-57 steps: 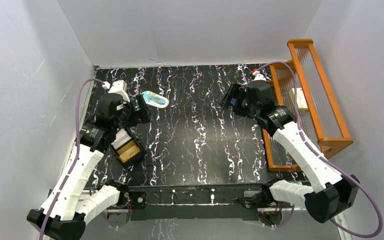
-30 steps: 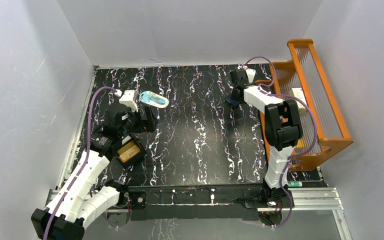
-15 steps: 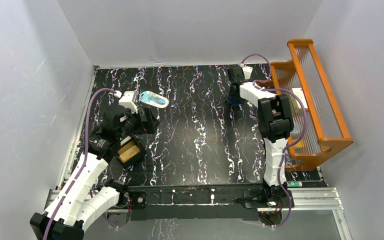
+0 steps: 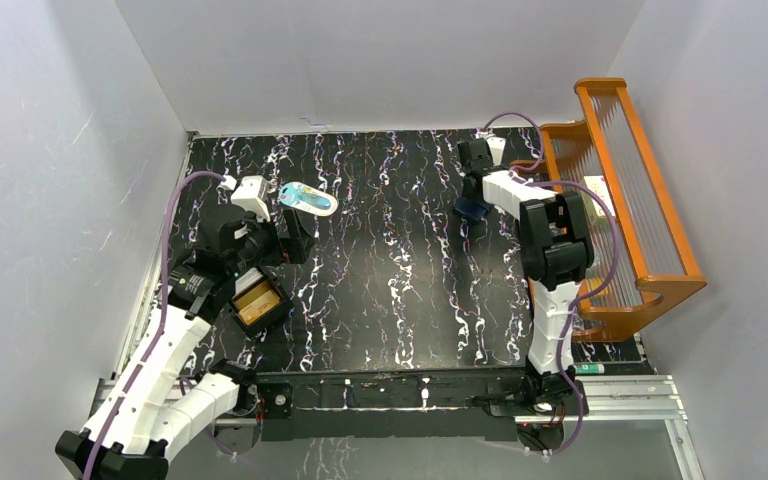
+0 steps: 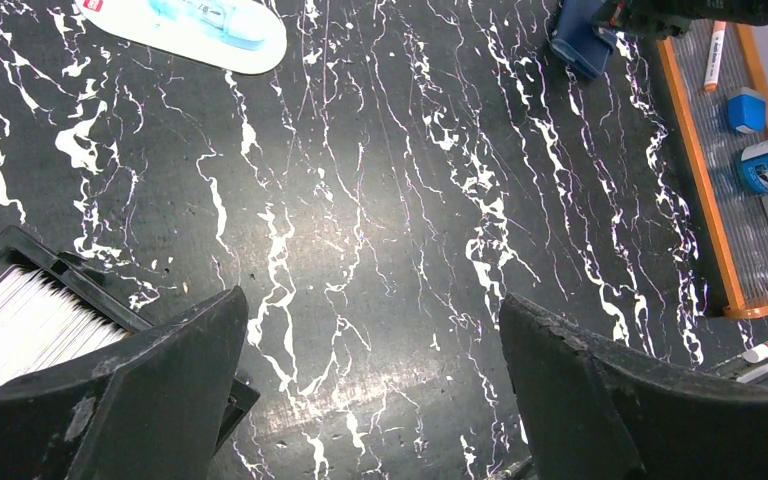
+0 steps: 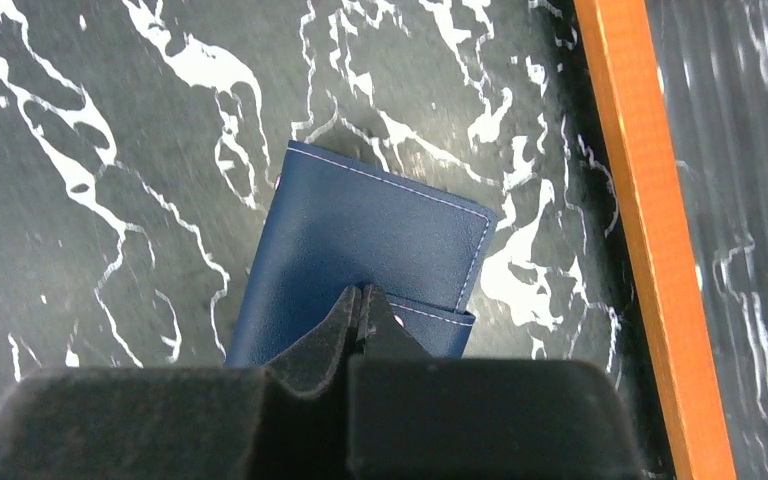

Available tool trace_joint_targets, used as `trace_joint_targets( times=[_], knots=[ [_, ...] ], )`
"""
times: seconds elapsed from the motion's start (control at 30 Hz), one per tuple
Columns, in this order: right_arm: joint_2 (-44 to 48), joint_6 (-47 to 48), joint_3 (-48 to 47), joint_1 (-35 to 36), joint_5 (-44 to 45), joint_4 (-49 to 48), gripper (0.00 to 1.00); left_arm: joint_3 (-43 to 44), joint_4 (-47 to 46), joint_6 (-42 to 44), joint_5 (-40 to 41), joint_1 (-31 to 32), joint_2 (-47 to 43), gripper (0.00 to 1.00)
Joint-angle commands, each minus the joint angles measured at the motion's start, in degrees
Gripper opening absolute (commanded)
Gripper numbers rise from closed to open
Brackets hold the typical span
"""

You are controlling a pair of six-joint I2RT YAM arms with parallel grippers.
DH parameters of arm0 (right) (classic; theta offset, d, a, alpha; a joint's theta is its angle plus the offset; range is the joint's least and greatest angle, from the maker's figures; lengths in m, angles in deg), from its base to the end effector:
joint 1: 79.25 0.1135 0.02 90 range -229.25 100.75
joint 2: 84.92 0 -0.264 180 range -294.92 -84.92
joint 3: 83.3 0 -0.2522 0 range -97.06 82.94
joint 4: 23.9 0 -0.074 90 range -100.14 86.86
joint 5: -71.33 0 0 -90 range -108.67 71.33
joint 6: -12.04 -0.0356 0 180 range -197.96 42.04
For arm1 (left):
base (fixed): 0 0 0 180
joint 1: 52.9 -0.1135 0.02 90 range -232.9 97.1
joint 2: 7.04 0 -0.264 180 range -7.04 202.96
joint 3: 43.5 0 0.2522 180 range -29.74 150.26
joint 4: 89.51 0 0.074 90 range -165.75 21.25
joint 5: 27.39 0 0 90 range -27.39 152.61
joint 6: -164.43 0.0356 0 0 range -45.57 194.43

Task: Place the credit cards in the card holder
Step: Pick up the card holder from the center of the board.

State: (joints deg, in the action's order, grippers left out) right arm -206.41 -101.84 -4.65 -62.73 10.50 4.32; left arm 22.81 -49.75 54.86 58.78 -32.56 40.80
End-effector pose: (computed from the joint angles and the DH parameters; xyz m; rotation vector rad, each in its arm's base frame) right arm 0.4503 0.1154 0.1733 0.3721 2.2648 -0.2578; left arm 0.1718 -0.0662 0.3493 0.0585 1.9772 -0.5235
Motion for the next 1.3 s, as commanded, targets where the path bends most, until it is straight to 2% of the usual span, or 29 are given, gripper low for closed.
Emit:
trace_joint_targets(
  times=[0.0,0.23,0.43,0.77,0.9,1.0,1.1,1.27],
  knots=[
    [5.30,1.76,5.00,0.86,-5.52,2.64,0.00,2.90,2.90,-0.11,-0.08,-0.36,0.15,0.94],
    [18.06,1.89,16.58,5.52,-14.33,-0.45,0.00,3.20,3.64,-0.56,-1.49,-0.35,1.76,0.84],
    [27.46,-0.20,26.02,12.38,-20.50,-2.66,0.00,3.70,3.86,-2.11,-6.73,-0.36,4.87,0.79],
    [35.62,-4.64,31.98,22.24,-25.72,-2.79,0.00,1.18,0.81,-8.81,-15.19,-0.34,9.46,0.74],
    [39.38,-7.39,32.49,24.83,-27.68,-5.07,0.00,-1.93,-4.91,-15.93,-24.28,-0.30,11.94,0.72],
    [42.04,-8.99,32.49,26.60,-27.84,-6.50,0.00,-4.47,-10.76,-20.90,-29.37,-0.36,13.20,0.74],
    [44.05,-10.78,32.47,27.88,-28.53,-7.72,0.00,-6.63,-16.05,-24.64,-31.97,-0.34,13.67,0.79],
    [47.05,-14.07,32.01,30.23,-29.60,-9.95,0.00,-10.71,-26.46,-30.76,-36.14,-0.32,14.92,0.80]
  ],
)
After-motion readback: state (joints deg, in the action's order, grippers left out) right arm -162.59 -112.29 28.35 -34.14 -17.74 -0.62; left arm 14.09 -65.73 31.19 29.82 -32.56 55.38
